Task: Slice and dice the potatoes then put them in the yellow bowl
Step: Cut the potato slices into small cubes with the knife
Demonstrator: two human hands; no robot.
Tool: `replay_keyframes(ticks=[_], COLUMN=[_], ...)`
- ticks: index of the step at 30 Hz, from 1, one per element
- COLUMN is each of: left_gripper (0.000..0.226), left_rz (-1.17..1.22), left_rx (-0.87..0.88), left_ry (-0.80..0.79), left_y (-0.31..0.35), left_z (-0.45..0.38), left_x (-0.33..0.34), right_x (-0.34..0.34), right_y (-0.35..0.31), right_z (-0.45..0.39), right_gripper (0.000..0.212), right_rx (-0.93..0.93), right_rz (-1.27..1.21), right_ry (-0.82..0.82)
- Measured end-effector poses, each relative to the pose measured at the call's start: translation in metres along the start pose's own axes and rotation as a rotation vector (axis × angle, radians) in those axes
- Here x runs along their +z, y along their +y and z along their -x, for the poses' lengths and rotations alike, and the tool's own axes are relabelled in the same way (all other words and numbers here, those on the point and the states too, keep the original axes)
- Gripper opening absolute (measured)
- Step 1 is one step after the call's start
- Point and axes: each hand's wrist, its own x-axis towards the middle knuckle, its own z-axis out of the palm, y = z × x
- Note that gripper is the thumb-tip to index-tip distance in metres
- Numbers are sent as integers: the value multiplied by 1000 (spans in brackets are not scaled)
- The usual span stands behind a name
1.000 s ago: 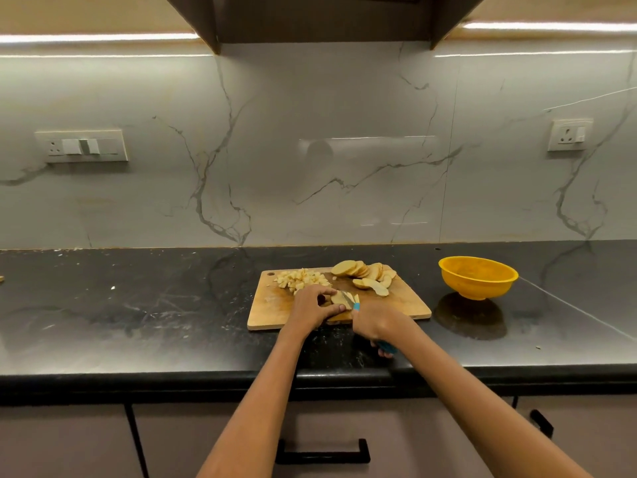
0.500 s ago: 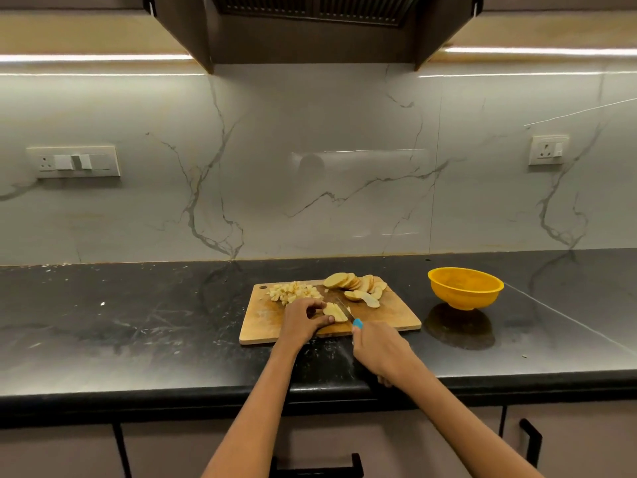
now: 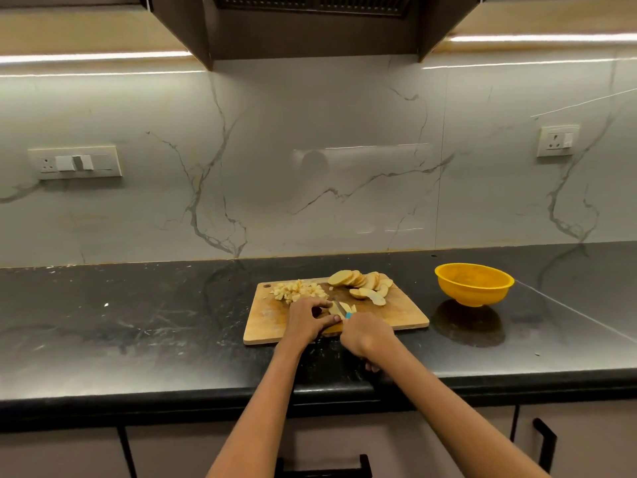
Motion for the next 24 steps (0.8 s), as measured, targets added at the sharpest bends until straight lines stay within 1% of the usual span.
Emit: replay_keyframes(ticks=[3,6,11,13,16,18,21,24], left_gripper=[38,39,38,38,37,32,26,25], left_rz=[-6,12,16,15,12,6,2,0], left_rx=[3,0,-18,-31,-36,-36,-29,-26], left_ry=[-3,8,17,10,18,44,82,85], left_y=[2,0,3,6,6,7,7,7], left_z=[0,1,2,5,6,6,7,8], left_x=[0,1,0,0,-1,-2,-2,-2], right_x=[-10,-7,6,9,6,3,2,6], right_y=[-6,1,24,31,35,33,25,19], right_z=[-6,0,41,48,47,40,29,19], right_gripper=[29,29,35,37,39,38,39,40], right_rx=[32,0,-52,-54,-33,-46,-83,-79], right_rz=[-25,44,159,165,15,-79,-86,-89], right_ry=[-93,-102,44,105,182,232,229,180])
